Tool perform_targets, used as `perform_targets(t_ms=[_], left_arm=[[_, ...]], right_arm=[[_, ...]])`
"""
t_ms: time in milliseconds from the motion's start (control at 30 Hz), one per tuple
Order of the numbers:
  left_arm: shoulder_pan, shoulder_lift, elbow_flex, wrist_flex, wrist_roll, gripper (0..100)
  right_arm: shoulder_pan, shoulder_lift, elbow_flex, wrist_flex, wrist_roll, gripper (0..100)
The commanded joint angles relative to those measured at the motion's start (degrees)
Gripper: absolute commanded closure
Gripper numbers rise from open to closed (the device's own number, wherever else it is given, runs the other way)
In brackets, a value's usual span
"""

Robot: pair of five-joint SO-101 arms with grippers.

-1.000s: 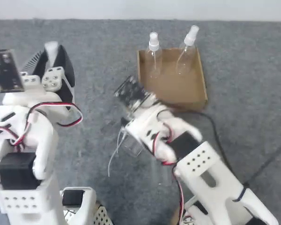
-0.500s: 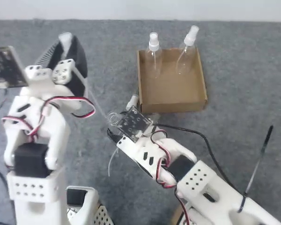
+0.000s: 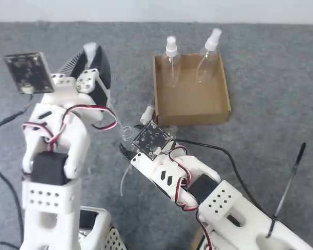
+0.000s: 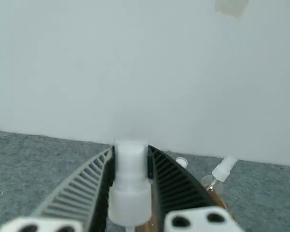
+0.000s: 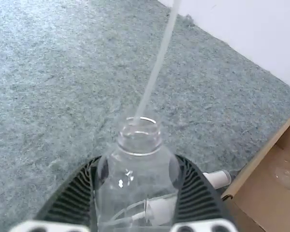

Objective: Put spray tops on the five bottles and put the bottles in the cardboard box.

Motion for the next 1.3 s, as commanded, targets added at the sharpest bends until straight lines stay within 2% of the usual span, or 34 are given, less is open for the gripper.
perform_targets(t_ms=[0, 133, 333, 467, 567, 767, 1000, 1167, 1267], left_arm=[[0.26, -0.26, 1.89, -2.55, 0.35, 99], [2.64, -0.44, 3.82, -1.49, 0.26, 99], [6.24, -0.44, 3.91, 6.24, 0.18, 99], [6.42, -0.44, 4.44, 7.56, 0.18, 99], [7.12, -0.44, 4.97, 8.0, 0.18, 99], [14.68, -0.44, 4.88, 12.48, 0.09, 99], [14.95, -0.35, 10.68, 13.27, -8.09, 99], [14.95, -0.35, 13.76, 13.54, -8.79, 98], [14.77, -0.53, 13.67, 13.45, -8.62, 90]], right_arm=[[-0.22, -2.33, -0.7, -1.36, -0.53, 99.3], [0.92, -2.07, -0.7, -1.36, -0.7, 99.3], [7.08, -2.07, -0.7, -1.98, -1.23, 99.3], [7.96, -2.07, -0.88, -2.07, -6.24, 99.3], [8.13, -2.07, -0.88, -2.07, -6.42, 99.3], [8.13, -2.07, -0.79, -2.07, -6.24, 99.3], [8.22, -2.07, -0.7, -2.07, -6.51, 99.3], [8.22, -2.33, -0.7, -2.07, -6.59, 99.3], [8.22, -2.07, -0.7, -2.15, -6.59, 99.3]])
